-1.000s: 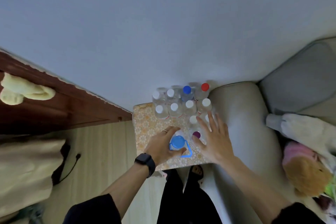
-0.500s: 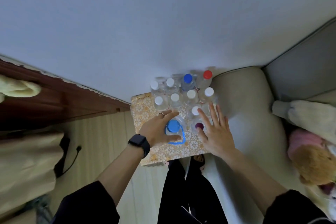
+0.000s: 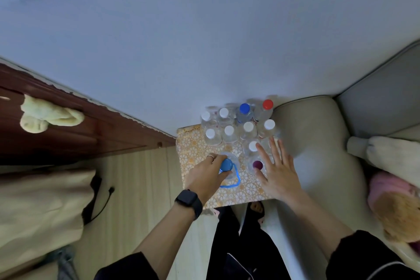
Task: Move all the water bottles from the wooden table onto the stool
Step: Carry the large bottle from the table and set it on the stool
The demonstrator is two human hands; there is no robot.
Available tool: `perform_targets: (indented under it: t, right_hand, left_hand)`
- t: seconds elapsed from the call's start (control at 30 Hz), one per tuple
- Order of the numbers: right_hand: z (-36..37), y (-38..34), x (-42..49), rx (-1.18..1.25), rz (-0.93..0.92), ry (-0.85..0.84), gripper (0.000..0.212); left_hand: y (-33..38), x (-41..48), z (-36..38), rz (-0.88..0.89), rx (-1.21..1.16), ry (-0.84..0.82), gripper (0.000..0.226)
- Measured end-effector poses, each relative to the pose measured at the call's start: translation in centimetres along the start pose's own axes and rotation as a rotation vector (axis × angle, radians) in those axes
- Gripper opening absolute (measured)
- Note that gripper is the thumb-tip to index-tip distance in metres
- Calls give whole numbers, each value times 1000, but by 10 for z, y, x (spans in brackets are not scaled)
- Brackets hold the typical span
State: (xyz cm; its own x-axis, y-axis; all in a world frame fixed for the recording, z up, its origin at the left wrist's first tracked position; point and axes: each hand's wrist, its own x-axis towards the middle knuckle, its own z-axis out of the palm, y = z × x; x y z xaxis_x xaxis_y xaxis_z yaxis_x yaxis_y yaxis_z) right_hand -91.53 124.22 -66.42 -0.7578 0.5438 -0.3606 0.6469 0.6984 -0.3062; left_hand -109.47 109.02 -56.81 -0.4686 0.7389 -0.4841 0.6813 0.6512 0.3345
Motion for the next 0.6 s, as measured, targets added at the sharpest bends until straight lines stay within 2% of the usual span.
perform_targets:
  t: [0.2, 0.6]
  right_hand:
    - [1, 1, 0, -17, -9, 24, 75]
    - [3, 2, 2, -20, -9, 1, 78]
  left_hand:
    - [1, -1, 8, 32, 114, 43, 44]
    - [10, 4, 7, 9, 116, 78, 44]
